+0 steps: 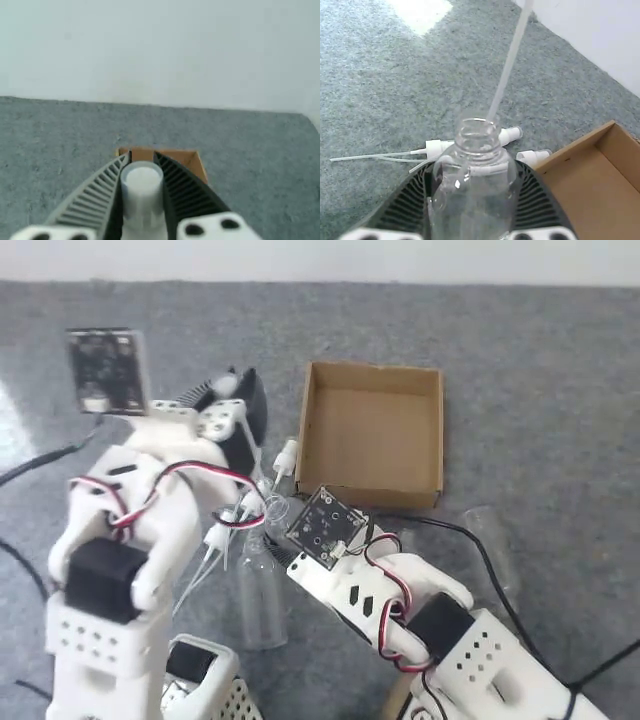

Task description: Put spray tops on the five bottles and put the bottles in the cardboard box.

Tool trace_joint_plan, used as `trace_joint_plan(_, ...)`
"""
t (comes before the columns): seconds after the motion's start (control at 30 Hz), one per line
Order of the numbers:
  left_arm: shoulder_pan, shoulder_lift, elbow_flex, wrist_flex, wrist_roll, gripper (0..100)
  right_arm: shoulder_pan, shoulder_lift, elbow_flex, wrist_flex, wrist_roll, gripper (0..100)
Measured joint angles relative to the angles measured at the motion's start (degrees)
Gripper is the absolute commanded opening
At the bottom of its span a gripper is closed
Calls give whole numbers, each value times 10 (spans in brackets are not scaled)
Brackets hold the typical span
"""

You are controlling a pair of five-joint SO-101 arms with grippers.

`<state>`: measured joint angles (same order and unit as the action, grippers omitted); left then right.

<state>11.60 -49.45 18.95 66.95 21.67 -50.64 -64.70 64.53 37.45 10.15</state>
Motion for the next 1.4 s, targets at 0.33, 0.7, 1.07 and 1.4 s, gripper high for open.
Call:
trace_joint_plan(0.33,7,0,84,-2,-15,13,50,12,45,-149,-23,6)
trace_joint_plan(0.7,9,-7,176,-55,-50,13,55,92,82,-302,-91,6)
trace_joint_plan(1.07,8,-7,201,-55,-78,130,55,103,84,-306,-95,6)
trace_joint_plan(1.4,7,1,126,-20,-127,148,69,101,81,-311,-95,6)
